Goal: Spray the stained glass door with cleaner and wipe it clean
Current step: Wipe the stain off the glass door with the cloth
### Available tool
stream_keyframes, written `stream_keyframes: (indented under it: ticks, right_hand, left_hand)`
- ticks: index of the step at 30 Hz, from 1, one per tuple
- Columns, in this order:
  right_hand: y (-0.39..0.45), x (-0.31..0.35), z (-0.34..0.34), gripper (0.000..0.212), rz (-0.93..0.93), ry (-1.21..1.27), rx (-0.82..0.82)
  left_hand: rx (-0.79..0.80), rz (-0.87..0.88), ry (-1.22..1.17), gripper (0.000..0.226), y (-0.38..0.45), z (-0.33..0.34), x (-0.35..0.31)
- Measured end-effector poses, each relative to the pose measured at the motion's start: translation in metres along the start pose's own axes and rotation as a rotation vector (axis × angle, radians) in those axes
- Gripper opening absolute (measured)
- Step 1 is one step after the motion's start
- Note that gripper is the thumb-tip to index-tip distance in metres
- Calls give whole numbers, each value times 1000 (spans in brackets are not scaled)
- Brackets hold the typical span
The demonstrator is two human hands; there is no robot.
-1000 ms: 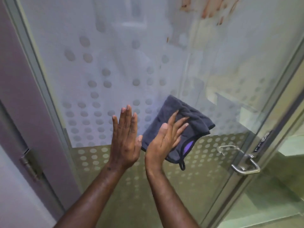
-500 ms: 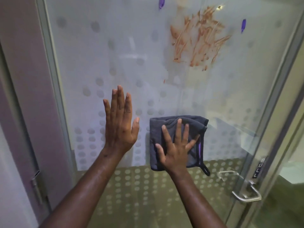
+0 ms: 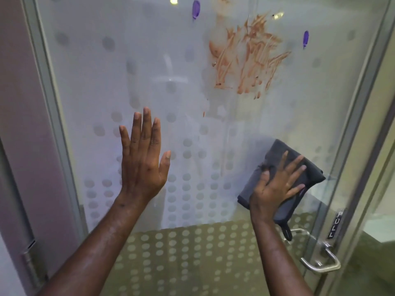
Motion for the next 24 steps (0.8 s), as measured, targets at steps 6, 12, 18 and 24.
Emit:
stream_keyframes:
  ticks: [6, 12, 18, 24]
  right_hand:
    - [-32, 101, 13, 66, -323, -69, 88]
    - [-37, 148, 21, 74, -832, -63, 160]
    - [67, 84, 7, 74, -273, -55, -65]
    - [70, 110, 10, 65, -61, 25, -99]
  left_hand:
    - [-50, -31, 46, 69, 38, -8, 12]
    - [-93, -9, 37, 67, 60, -8, 17]
    - [-92, -16, 47, 66, 72, -11, 26]
    - [-90, 11, 90, 70, 94, -29, 38]
Point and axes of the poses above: each hand's wrist, its own y-axis towards the middle knuckle, its own z-axis out of the palm, x = y × z, the point moved 3 cm from there along y, towards the middle knuckle, and after that the axes turned 5 degrees about -x, right-handed, at the moved point
